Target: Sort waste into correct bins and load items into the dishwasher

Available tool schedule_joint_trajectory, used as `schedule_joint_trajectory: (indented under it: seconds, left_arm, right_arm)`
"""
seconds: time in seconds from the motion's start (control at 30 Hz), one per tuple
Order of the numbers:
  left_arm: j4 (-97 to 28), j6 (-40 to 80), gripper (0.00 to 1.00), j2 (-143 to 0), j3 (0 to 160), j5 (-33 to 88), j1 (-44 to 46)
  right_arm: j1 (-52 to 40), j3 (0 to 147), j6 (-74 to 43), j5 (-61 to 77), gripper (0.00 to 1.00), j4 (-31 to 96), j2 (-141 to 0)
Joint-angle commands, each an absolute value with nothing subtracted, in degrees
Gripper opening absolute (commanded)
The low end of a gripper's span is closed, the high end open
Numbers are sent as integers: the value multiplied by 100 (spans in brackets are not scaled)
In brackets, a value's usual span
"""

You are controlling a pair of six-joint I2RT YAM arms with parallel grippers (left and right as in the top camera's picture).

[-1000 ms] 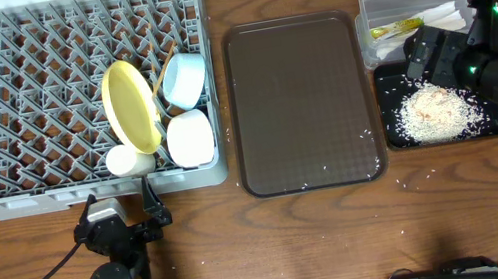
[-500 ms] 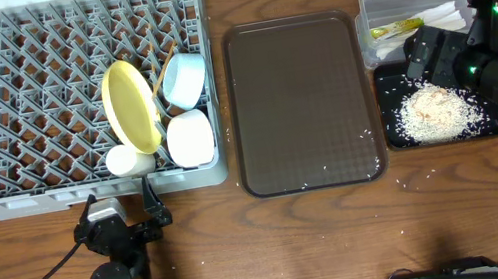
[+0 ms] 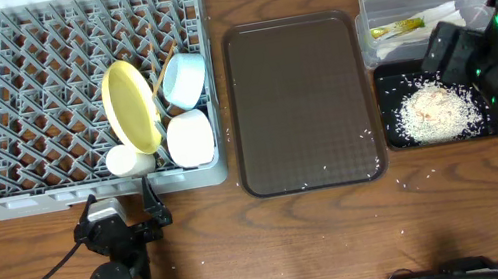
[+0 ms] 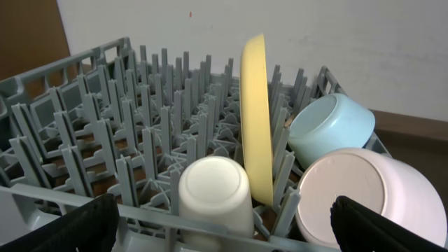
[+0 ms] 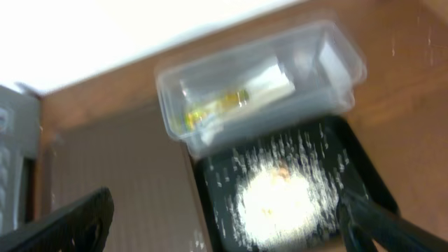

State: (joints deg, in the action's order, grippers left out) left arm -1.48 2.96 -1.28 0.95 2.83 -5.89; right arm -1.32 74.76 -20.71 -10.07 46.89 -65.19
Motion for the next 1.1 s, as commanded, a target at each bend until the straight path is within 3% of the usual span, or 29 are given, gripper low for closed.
schedule_joint_trajectory:
  seconds: [0.0, 0.2, 0.4, 0.67, 1.07]
  left_arm:
    - [-399, 261, 98, -139, 23, 191, -572]
    - [-399, 261, 98, -139, 23, 191, -572]
    - [-399, 261, 98, -139, 23, 191, -572]
    - [-399, 261, 98, -139, 23, 191, -572]
    - [-399, 261, 98, -139, 23, 191, -572]
  right_arm:
    - [-320, 6410, -1514, -998, 99, 3605, -5680]
    - [-346, 2939, -611, -272, 99, 648, -3275]
    - [-722, 373, -611, -340, 99, -436, -1114]
    - [-882, 32, -596, -395, 99, 419, -233]
    - [-882, 32, -567, -165, 99, 412, -113]
